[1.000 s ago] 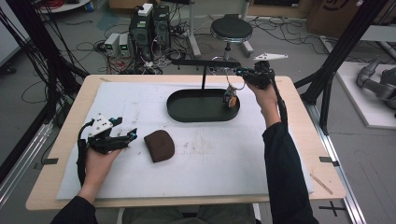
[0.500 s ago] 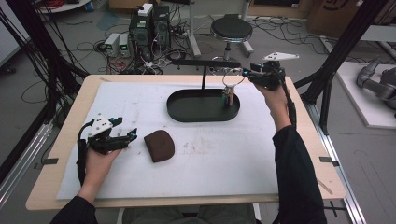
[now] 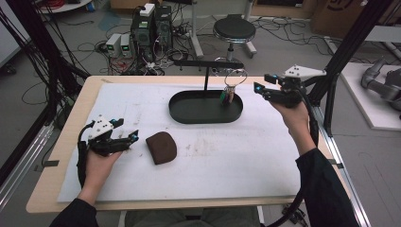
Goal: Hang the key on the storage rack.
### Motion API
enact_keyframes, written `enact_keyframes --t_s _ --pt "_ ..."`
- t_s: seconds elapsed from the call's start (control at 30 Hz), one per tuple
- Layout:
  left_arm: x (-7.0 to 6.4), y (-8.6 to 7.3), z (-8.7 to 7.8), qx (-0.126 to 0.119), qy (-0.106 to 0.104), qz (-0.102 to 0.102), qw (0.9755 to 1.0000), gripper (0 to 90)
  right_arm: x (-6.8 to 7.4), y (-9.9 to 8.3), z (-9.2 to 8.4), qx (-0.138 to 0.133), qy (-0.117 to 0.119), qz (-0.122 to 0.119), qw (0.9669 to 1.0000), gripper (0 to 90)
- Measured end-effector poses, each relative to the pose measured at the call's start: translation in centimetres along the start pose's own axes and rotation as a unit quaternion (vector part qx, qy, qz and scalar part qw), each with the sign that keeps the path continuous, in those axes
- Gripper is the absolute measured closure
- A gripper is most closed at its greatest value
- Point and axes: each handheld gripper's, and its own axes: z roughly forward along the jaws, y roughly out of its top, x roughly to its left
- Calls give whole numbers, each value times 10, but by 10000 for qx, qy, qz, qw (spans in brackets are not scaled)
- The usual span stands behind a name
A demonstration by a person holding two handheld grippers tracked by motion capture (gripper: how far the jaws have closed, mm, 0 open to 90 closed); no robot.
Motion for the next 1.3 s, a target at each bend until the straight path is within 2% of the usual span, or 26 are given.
enact_keyframes --t_s 0.03,0.07,0.33,0.53,0.63,0.83,1.1,1.2,1.3 --pt "0 1 0 1 1 -4 10000 268 5 -8 -8 59 34 27 10000 418" --pt "0 1 0 1 1 -4 10000 268 5 -8 -8 59 34 27 10000 418" --pt "-3 5 2 -3 -12 -31 10000 268 22 -41 -40 -149 140 60 9998 385" --pt "-6 6 3 32 0 29 10000 268 24 -59 -52 -194 46 162 9997 354" --pt "-5 5 2 14 -35 16 10000 268 24 -70 -57 -252 -10 357 9990 330" --pt "-5 3 0 -9 -57 8 10000 268 30 -99 -59 -154 21 637 9978 293" --pt "-3 4 -8 -151 49 32 9999 268 38 -123 -53 68 39 789 9969 255" --pt "-1 3 -7 -174 95 -11 9998 268 38 -133 -51 233 -19 839 9962 231" --pt "1 2 -5 -144 87 -70 9998 268 38 -137 -51 275 -57 849 9960 224"
